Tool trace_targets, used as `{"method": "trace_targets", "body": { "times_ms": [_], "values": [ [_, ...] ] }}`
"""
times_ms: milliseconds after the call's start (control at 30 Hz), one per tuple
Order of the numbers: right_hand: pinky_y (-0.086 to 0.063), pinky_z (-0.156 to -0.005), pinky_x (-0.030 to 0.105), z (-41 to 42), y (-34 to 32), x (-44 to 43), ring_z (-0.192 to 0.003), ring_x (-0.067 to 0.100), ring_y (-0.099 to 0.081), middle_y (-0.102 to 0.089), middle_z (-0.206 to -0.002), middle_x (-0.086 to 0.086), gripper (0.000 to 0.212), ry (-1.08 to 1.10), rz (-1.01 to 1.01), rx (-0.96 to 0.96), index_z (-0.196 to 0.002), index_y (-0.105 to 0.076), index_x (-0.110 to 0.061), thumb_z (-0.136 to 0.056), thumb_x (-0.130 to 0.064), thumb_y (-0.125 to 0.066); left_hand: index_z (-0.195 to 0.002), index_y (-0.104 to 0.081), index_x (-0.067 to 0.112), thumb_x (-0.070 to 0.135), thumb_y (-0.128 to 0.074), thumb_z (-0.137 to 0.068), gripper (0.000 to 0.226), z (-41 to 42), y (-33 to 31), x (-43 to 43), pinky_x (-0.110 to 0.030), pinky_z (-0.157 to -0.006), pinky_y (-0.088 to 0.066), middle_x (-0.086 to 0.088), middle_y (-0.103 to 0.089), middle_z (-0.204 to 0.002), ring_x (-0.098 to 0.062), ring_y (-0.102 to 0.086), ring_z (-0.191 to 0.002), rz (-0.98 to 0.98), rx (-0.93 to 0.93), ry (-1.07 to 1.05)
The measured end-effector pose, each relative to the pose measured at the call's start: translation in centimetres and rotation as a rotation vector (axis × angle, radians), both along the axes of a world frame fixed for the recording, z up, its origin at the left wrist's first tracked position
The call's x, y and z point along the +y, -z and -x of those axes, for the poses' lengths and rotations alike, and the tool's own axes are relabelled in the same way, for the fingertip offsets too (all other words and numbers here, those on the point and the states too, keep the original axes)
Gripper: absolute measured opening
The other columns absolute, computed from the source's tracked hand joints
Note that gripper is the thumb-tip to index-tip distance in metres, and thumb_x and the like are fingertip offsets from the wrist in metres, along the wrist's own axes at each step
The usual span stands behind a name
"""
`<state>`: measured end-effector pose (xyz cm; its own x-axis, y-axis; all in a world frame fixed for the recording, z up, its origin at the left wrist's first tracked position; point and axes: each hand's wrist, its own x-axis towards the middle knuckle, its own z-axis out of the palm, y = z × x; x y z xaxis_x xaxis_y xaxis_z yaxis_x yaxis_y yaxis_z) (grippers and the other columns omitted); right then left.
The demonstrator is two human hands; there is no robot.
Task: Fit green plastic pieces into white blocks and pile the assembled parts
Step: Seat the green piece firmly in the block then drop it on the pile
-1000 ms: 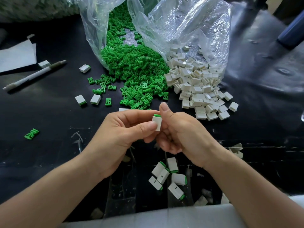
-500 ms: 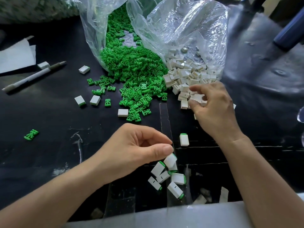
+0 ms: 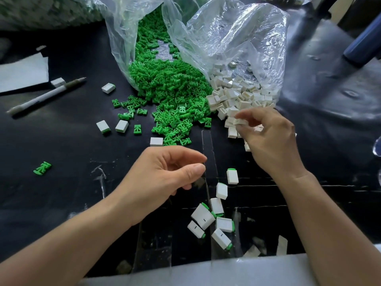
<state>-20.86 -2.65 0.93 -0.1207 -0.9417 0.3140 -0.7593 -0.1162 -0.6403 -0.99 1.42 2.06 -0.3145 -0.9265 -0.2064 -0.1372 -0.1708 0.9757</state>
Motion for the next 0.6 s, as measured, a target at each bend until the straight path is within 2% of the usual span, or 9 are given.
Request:
{"method": "trace_targets", "body": {
  "times_ms": [67,167,233,367,400,500,533,600],
  "values": [
    [-0.041,-0.068,0.006,-0.8,-0.1,0.4,-0.071,-0.009,-0.052,-0.055,-0.078,-0.015,0.022,-0.116,0.017,-0.127,-0.101,-0.065,-0.020,-0.081,-0.010,-0.067,-0.089,-0.071,0.025,0.032,-0.067,-0.060,0.029,0.0,0.3,-0.2,-0.014,-0.046,-0.044,0.001,-0.071,-0.077,-0.003,-0.061,-0.057,-0.004,0.005,-0.064],
    [-0.047,-0.070,0.013,-2.3,0.1,1.0,-0.071,-0.002,-0.056,-0.057,-0.078,-0.010,0.023,-0.285,-0.043,-0.254,-0.093,-0.055,-0.019,-0.080,-0.004,-0.067,-0.100,-0.066,0.029,0.018,-0.071,-0.071,0.032,0.0,0.7,-0.6,-0.015,-0.052,-0.049,0.003,-0.070,-0.091,-0.004,-0.064,-0.067,0.005,-0.005,-0.137],
    [-0.048,-0.070,0.015,-3.0,0.4,1.3,-0.072,0.001,-0.058,-0.059,-0.078,-0.012,0.019,-0.395,-0.065,-0.256,-0.088,-0.059,-0.016,-0.079,-0.002,-0.068,-0.105,-0.064,0.029,0.012,-0.070,-0.075,0.035,0.0,0.9,-0.8,-0.015,-0.056,-0.050,0.006,-0.068,-0.095,-0.001,-0.064,-0.068,0.013,-0.013,-0.150],
    [-0.042,-0.061,0.008,-4.0,0.7,2.0,-0.065,-0.006,-0.058,-0.060,-0.073,-0.017,0.009,-0.533,-0.069,-0.273,-0.087,-0.068,-0.008,-0.078,-0.012,-0.066,-0.089,-0.070,0.023,0.010,-0.070,-0.073,0.020,-0.1,0.8,-0.7,-0.015,-0.053,-0.049,-0.002,-0.071,-0.074,-0.004,-0.063,-0.061,0.035,0.002,-0.094],
    [-0.043,-0.058,0.010,-4.0,0.7,2.0,-0.062,-0.003,-0.058,-0.061,-0.069,-0.014,0.011,-0.542,-0.078,-0.273,-0.085,-0.069,-0.008,-0.079,-0.015,-0.064,-0.085,-0.071,0.022,0.009,-0.069,-0.074,0.017,-0.1,0.8,-0.7,-0.016,-0.052,-0.049,-0.002,-0.070,-0.068,-0.005,-0.063,-0.059,0.042,0.003,-0.080],
    [-0.048,-0.054,0.042,-3.8,0.6,1.8,-0.058,0.024,-0.060,-0.063,-0.062,0.012,0.027,-0.472,-0.097,-0.260,-0.079,-0.067,-0.005,-0.085,-0.029,-0.055,-0.077,-0.073,0.023,0.006,-0.069,-0.075,0.017,-0.3,0.9,-0.7,-0.016,-0.051,-0.049,0.000,-0.067,-0.061,-0.006,-0.062,-0.056,0.044,-0.001,-0.069],
    [-0.048,-0.057,0.041,-3.7,0.6,1.6,-0.060,0.025,-0.058,-0.062,-0.063,0.013,0.030,-0.438,-0.078,-0.227,-0.078,-0.068,-0.005,-0.086,-0.031,-0.054,-0.076,-0.074,0.022,0.006,-0.070,-0.075,0.017,-0.3,0.9,-0.7,-0.017,-0.051,-0.050,-0.001,-0.067,-0.061,-0.007,-0.062,-0.056,0.037,-0.003,-0.071],
    [-0.046,-0.063,0.023,-3.7,0.8,1.3,-0.065,0.014,-0.055,-0.064,-0.071,0.007,0.023,-0.397,-0.033,-0.117,-0.082,-0.069,-0.006,-0.086,-0.025,-0.057,-0.075,-0.072,0.018,0.002,-0.069,-0.075,0.016,-0.2,0.8,-0.6,-0.018,-0.050,-0.050,-0.004,-0.068,-0.063,-0.009,-0.064,-0.056,0.016,-0.002,-0.075]
  ]
}}
